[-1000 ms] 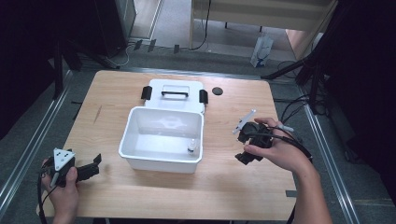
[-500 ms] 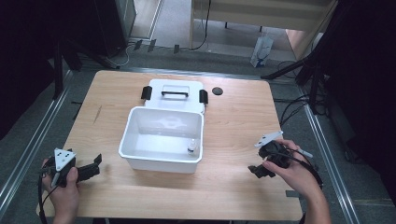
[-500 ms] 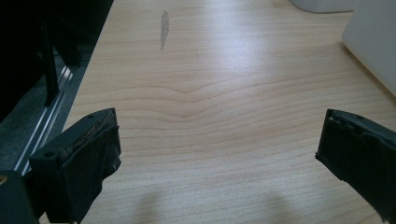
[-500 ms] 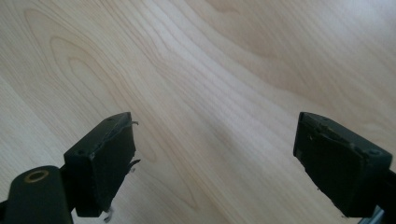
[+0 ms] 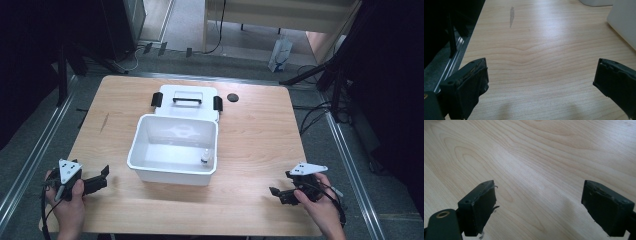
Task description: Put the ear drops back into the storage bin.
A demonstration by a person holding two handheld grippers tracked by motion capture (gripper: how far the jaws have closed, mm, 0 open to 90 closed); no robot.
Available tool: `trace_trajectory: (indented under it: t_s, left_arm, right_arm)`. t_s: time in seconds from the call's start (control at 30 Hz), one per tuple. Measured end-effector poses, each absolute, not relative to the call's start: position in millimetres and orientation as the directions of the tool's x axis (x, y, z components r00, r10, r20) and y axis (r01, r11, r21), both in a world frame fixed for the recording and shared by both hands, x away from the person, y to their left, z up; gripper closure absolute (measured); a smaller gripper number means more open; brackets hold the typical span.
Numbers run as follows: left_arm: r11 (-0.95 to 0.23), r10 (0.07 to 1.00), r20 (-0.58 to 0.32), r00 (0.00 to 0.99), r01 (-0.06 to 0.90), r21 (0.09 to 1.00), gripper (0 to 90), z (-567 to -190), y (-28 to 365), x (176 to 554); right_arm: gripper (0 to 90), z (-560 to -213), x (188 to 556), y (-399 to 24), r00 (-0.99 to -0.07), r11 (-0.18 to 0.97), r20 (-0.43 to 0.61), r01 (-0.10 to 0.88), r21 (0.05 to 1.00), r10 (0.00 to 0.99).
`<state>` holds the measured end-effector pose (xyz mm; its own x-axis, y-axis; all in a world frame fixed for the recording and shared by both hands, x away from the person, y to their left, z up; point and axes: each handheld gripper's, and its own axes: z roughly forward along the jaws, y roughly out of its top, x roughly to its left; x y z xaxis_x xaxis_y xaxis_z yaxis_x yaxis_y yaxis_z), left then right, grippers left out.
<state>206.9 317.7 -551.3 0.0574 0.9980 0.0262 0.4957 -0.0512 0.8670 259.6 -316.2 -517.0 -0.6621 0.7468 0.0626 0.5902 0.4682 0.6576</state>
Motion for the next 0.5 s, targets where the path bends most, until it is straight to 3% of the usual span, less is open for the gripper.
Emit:
trace_trajectory:
  t_s: [0.33,0.5]
  left_arm:
    - [-0.059,0.998,0.035,0.058,0.503,0.862,0.3,-551.3,316.6,207.3]
    - [-0.059,0.998,0.035,0.056,0.504,0.862,0.3,-551.3,316.6,207.4]
  right_arm:
    - [13.0,-538.7,245.5,-337.6,-0.57,0.18,0.173,0.51,0.841,0.803]
    - [13.1,-546.4,244.0,-344.9,-0.517,0.059,0.227,0.479,0.876,0.825]
